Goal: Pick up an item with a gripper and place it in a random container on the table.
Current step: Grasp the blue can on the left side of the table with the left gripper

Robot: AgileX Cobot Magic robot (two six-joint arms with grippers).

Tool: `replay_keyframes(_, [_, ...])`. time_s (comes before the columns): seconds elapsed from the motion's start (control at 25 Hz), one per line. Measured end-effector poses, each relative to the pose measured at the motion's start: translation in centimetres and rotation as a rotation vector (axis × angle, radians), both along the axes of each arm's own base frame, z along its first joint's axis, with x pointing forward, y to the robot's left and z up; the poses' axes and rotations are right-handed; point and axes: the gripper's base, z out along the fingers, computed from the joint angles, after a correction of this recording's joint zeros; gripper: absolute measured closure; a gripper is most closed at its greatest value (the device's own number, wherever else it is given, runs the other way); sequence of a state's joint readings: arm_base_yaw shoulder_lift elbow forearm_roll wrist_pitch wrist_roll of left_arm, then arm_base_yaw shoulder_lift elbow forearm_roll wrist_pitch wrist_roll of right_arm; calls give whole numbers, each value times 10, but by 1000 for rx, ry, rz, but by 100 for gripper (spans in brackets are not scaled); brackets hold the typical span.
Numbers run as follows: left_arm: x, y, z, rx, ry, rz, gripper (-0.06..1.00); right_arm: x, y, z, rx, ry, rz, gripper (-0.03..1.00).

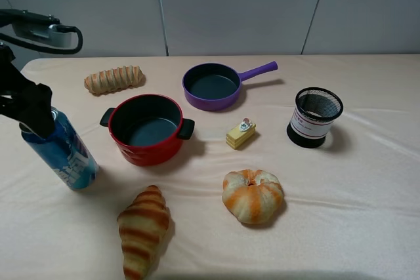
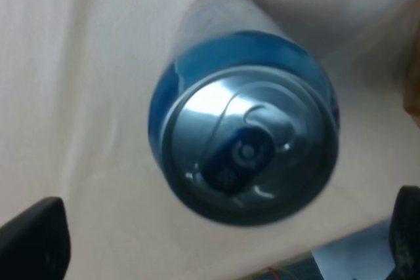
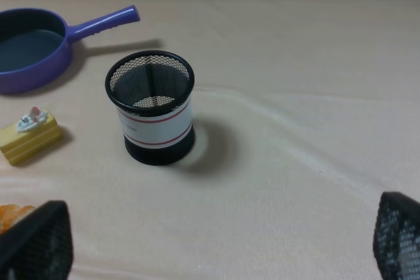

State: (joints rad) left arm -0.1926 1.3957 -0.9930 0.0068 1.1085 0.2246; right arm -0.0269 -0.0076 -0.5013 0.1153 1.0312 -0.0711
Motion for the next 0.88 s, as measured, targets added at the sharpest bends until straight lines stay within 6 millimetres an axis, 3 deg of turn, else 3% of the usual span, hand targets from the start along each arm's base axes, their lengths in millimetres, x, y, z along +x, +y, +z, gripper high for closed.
replay_keyframes(0.4, [3, -2, -29, -2, 17, -24, -4, 0, 0, 0, 0, 0, 0, 27])
replay_keyframes(0.88, [16, -19, -57, 34, 64, -106, -3, 0, 0, 0, 0, 0, 0, 27])
